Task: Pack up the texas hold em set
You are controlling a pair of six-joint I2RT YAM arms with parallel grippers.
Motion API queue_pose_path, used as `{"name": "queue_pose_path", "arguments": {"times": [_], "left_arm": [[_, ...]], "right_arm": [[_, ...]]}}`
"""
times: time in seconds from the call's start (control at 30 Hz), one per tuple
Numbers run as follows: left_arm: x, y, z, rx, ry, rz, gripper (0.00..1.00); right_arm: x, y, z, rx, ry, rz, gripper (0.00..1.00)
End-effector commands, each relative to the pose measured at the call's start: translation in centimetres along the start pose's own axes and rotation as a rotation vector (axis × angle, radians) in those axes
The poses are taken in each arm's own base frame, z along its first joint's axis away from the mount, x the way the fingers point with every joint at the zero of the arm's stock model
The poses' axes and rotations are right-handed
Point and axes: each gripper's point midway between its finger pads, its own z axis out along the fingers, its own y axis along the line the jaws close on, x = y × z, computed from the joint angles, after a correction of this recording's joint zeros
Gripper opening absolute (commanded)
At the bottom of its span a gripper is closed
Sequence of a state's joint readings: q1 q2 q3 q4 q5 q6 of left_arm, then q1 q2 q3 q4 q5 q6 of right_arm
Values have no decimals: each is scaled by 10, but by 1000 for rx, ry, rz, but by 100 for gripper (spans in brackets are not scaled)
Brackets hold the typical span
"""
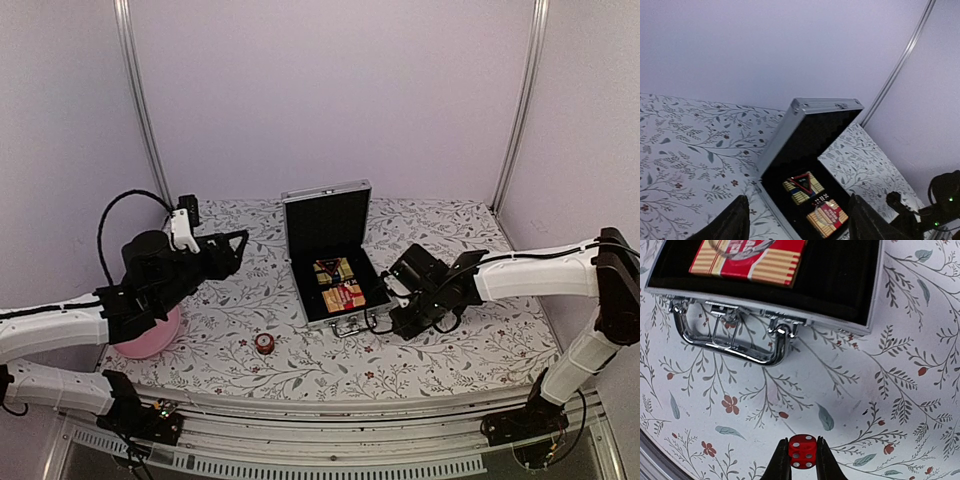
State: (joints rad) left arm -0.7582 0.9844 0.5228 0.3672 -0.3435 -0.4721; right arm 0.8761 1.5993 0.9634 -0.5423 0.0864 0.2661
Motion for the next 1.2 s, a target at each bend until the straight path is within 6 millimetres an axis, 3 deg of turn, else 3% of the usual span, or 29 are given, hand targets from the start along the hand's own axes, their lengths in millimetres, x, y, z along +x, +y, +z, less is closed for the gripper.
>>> {"name": "queue_pose_path", "arguments": {"times": [0.0,0.17,0.27,0.47,0.53,0.8,1.03,1.17], "left_arm": [[49,-39,13,89,202,-202,68],[112,-85,31,168,410,-272,67],[143,-99,38,171,503,-283,67],[195,-87,48,57,626,-265,70],[209,-80,49,16,659,-264,76],[224,-55,47,-91,653,-250,78],[243,-83,57,1,740,-274,77],[246,-88,58,9,747,-283,77]], "right_arm": [[-21,-19,-8,-6,-78,99,7],[-27,-38,-15,-52,-127,173,7],[-27,-49,-18,-67,-155,194,8],[-25,-62,-26,-53,-182,224,8],[-25,-63,-28,-54,-192,231,8],[-20,-64,-30,-58,-210,251,8],[-25,-65,-36,-52,-234,261,8],[-29,-66,-42,-53,-255,264,8]]}}
